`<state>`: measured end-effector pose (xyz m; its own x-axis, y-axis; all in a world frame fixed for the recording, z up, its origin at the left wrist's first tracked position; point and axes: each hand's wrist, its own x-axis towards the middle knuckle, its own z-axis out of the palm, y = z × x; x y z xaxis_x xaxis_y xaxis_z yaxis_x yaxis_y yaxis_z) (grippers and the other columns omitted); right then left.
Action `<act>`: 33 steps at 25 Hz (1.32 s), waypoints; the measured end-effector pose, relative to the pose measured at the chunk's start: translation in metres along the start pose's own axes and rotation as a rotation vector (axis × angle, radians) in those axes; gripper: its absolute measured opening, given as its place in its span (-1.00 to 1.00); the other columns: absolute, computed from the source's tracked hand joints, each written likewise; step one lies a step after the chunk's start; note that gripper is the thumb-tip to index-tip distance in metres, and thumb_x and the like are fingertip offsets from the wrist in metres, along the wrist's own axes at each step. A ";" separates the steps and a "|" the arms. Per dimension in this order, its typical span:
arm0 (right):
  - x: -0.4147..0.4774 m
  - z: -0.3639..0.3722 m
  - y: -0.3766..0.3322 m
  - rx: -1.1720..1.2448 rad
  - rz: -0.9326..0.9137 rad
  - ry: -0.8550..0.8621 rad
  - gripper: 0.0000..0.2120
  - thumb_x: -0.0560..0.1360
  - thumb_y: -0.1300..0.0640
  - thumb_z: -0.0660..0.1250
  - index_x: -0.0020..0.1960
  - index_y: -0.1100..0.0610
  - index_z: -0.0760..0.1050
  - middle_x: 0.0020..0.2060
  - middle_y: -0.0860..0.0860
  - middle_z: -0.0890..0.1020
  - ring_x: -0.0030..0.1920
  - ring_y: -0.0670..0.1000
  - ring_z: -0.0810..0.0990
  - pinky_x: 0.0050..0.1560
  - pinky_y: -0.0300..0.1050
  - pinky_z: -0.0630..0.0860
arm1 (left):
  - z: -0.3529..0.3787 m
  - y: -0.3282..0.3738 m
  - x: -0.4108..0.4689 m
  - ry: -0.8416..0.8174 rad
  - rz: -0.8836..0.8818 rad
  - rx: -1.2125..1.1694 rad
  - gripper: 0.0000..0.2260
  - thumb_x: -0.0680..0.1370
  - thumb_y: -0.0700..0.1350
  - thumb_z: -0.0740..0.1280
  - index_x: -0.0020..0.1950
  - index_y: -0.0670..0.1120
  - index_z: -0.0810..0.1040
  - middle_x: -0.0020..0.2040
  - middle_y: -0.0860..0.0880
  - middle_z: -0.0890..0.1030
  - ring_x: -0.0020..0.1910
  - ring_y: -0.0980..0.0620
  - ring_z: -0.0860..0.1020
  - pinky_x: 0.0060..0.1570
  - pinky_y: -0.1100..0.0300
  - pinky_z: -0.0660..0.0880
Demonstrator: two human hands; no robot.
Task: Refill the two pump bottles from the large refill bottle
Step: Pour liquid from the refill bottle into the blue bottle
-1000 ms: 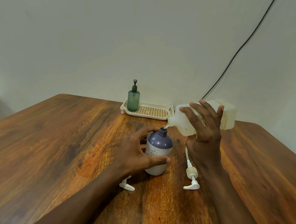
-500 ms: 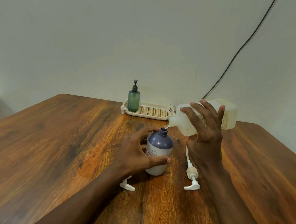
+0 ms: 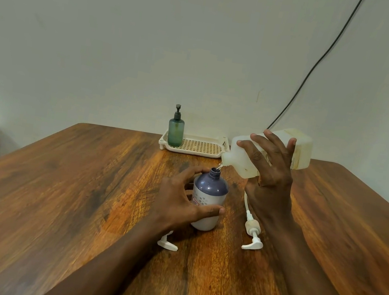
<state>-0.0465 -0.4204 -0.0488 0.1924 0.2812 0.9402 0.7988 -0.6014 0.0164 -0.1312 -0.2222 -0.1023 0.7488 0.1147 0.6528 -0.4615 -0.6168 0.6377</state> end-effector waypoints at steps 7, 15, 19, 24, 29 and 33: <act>-0.001 0.004 0.004 -0.021 -0.026 -0.011 -0.14 0.25 0.48 0.59 0.44 0.04 0.42 0.36 0.16 0.55 0.50 0.20 0.37 0.63 0.23 -0.12 | 0.000 0.001 -0.001 0.005 0.007 0.001 -0.26 0.26 0.26 0.65 0.38 0.24 0.45 0.19 0.36 0.56 0.20 0.35 0.55 0.02 0.45 0.55; 0.000 0.005 0.005 -0.010 -0.032 -0.002 -0.15 0.26 0.49 0.57 0.44 0.04 0.42 0.36 0.15 0.55 0.51 0.18 0.34 0.62 0.25 -0.12 | -0.001 0.002 0.000 0.005 0.011 0.000 -0.26 0.27 0.23 0.66 0.38 0.20 0.46 0.16 0.38 0.55 0.19 0.35 0.56 0.02 0.42 0.56; 0.000 0.003 0.003 -0.012 -0.030 -0.007 -0.15 0.25 0.52 0.55 0.44 0.05 0.42 0.36 0.17 0.55 0.51 0.19 0.35 0.63 0.22 -0.13 | -0.001 0.003 0.000 0.006 0.009 0.001 -0.26 0.27 0.24 0.66 0.38 0.20 0.46 0.17 0.36 0.56 0.18 0.36 0.56 0.02 0.43 0.56; 0.001 0.001 0.000 -0.001 -0.029 -0.008 -0.16 0.24 0.56 0.52 0.42 0.07 0.43 0.35 0.19 0.56 0.51 0.19 0.33 0.63 0.17 -0.17 | -0.001 0.002 -0.001 0.009 0.008 -0.006 -0.25 0.27 0.22 0.66 0.40 0.14 0.48 0.23 0.21 0.62 0.20 0.23 0.60 0.04 0.37 0.59; 0.002 0.000 0.000 -0.002 -0.033 -0.009 -0.15 0.23 0.59 0.50 0.42 0.08 0.44 0.35 0.19 0.57 0.51 0.19 0.33 0.63 0.16 -0.18 | 0.000 0.002 0.000 0.009 0.005 0.001 -0.24 0.27 0.22 0.66 0.40 0.13 0.49 0.20 0.27 0.59 0.19 0.27 0.58 0.03 0.36 0.60; 0.002 0.001 0.000 -0.005 -0.034 -0.014 -0.16 0.22 0.60 0.48 0.41 0.10 0.47 0.35 0.20 0.57 0.51 0.19 0.33 0.63 0.15 -0.18 | 0.000 0.001 0.000 0.012 -0.001 -0.009 -0.23 0.27 0.20 0.68 0.41 0.10 0.50 0.25 0.19 0.63 0.21 0.23 0.59 0.06 0.34 0.60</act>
<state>-0.0457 -0.4189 -0.0474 0.1733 0.3122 0.9341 0.8020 -0.5952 0.0501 -0.1314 -0.2226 -0.1021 0.7438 0.1247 0.6567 -0.4647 -0.6097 0.6421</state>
